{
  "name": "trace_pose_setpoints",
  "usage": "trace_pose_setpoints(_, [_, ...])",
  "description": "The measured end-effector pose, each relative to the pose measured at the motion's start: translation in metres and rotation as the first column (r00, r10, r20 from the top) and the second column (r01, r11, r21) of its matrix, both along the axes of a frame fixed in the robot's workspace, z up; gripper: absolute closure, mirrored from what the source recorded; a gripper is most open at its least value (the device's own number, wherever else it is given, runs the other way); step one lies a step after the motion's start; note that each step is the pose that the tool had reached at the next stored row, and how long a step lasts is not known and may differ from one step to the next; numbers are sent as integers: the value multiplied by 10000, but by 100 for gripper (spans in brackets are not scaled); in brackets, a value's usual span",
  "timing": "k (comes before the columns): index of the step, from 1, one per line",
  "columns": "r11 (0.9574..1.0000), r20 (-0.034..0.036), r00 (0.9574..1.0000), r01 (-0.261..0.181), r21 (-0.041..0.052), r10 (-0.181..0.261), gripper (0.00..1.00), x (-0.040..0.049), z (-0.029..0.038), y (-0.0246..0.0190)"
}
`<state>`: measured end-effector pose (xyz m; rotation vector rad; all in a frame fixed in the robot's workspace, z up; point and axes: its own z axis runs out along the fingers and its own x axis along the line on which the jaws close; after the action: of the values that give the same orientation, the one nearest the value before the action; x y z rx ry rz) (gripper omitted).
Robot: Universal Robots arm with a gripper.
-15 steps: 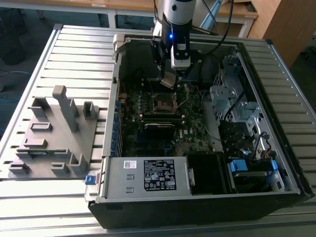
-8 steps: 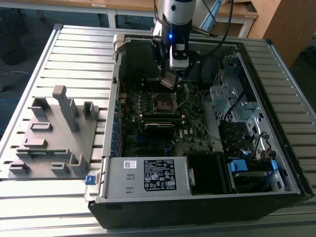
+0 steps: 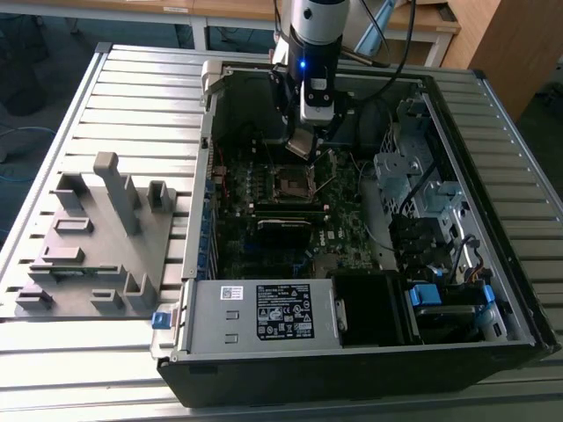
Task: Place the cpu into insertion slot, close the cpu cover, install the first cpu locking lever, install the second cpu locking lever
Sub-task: 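Place the cpu into insertion slot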
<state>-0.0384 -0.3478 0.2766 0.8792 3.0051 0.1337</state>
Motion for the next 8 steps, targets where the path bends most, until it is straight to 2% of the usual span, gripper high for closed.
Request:
trace_pose_setpoints(3, [9996,0,9996,282,1,-282,46,0,-5,0])
trace_pose_setpoints(6, [9967,0,9967,808,1,-808,46,0,-11,0])
trace_pose_setpoints(8, [9955,-2,9955,948,0,-948,46,0,-11,0])
